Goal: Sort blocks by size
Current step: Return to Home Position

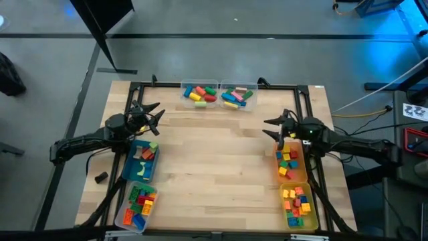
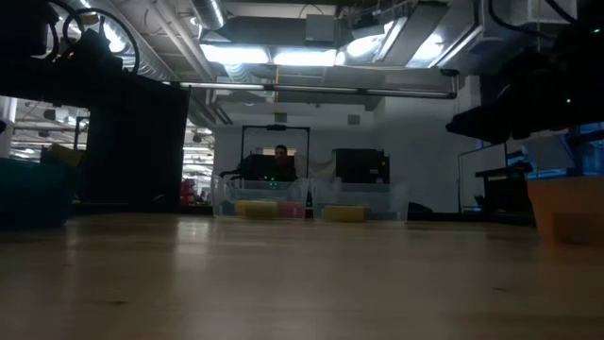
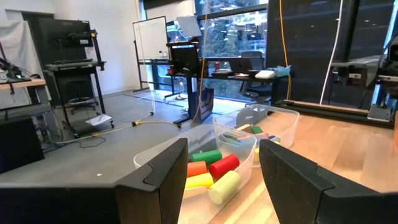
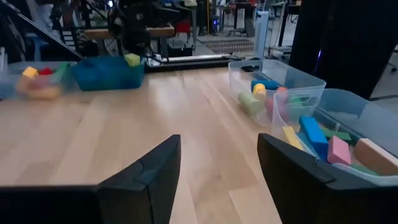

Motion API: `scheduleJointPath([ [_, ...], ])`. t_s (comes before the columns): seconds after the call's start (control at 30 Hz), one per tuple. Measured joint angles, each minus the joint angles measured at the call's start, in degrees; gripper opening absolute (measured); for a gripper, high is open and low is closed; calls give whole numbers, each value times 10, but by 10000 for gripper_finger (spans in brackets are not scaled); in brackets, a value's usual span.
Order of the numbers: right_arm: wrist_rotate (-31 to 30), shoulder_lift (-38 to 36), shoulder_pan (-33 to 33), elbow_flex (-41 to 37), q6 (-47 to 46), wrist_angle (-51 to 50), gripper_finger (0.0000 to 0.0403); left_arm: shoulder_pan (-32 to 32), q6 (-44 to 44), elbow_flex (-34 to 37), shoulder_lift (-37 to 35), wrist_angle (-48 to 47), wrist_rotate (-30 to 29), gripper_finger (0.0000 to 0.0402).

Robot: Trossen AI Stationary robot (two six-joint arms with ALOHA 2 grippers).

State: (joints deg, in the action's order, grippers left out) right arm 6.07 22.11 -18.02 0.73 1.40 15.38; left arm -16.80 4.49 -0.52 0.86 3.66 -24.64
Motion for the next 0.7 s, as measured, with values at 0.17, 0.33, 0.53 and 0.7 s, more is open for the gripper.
scheduleJointPath([
  [0.17, 0, -64, 0, 0, -1, -50, 214, 0, 0, 0, 0, 0, 0, 184],
  [0.33, 0, -123, 0, -1, -43, -114, 214, 0, 0, 0, 0, 0, 0, 184],
  [0.53, -28, -188, 0, -1, -100, -137, 214, 0, 0, 0, 0, 0, 0, 184],
  [0.7, -52, -220, 0, -2, -101, -139, 214, 0, 0, 0, 0, 0, 0, 184],
])
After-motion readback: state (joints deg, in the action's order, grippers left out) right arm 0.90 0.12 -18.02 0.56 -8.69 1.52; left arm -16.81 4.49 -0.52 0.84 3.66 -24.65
